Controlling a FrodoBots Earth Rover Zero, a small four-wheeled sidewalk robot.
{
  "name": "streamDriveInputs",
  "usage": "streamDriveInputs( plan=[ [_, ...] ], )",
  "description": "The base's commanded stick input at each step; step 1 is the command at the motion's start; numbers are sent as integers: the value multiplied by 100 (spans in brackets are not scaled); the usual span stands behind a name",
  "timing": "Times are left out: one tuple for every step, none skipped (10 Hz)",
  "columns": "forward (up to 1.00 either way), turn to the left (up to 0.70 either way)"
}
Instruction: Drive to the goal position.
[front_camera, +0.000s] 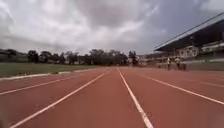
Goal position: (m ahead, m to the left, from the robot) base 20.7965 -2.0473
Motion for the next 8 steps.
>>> streamDriveInputs(
  plan=[
    [60,0],
    [60,0],
    [60,0],
    [60,0],
    [60,0],
    [60,0],
    [60,0],
    [60,0]
  ],
)
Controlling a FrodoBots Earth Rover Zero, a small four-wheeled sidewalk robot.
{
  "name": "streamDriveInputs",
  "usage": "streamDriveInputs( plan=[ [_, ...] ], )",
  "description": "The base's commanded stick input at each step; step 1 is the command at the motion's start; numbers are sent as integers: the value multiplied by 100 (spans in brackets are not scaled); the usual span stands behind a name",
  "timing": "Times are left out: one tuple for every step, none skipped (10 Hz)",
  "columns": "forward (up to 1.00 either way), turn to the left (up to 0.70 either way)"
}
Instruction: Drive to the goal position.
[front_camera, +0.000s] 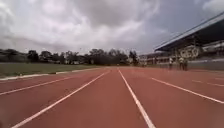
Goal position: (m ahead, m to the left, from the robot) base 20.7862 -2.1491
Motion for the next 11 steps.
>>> streamDriveInputs(
  plan=[
    [60,0],
    [60,0],
    [60,0],
    [60,0],
    [60,0],
    [60,0],
    [60,0],
    [60,0],
    [60,0],
    [60,0],
    [60,0]
  ],
)
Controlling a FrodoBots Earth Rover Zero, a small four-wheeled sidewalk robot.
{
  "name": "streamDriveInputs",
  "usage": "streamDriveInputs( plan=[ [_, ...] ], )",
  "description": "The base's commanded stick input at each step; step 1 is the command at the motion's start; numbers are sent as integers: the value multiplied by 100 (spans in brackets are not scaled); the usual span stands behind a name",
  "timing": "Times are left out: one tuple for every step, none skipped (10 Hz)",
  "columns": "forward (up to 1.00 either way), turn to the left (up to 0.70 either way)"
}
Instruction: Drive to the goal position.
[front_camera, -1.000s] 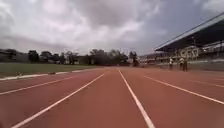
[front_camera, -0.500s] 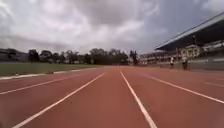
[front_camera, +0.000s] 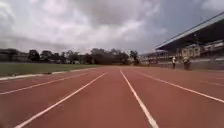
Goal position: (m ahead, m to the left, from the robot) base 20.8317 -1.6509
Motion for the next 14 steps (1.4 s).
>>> streamDriveInputs(
  plan=[
    [60,0],
    [60,0],
    [60,0],
    [60,0],
    [60,0],
    [60,0],
    [60,0],
    [60,0],
    [60,0],
    [60,0],
    [60,0],
    [60,0],
    [60,0],
    [60,0]
  ],
)
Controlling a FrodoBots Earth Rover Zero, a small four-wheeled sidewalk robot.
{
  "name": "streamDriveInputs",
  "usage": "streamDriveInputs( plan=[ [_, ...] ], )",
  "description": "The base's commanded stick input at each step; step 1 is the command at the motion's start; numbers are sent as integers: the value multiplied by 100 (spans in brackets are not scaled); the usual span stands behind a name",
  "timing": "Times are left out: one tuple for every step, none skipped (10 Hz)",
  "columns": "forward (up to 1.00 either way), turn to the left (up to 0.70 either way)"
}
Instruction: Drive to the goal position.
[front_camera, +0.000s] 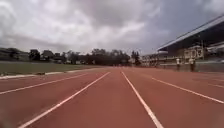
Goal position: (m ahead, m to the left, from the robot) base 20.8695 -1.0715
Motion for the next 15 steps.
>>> streamDriveInputs(
  plan=[
    [60,0],
    [60,-15],
    [60,-15],
    [60,-15],
    [60,-15],
    [60,-15],
    [60,-15],
    [60,-15],
    [60,-15],
    [60,-15],
    [60,-15],
    [60,-15],
    [60,-15],
    [60,-15],
    [60,-15]
  ],
)
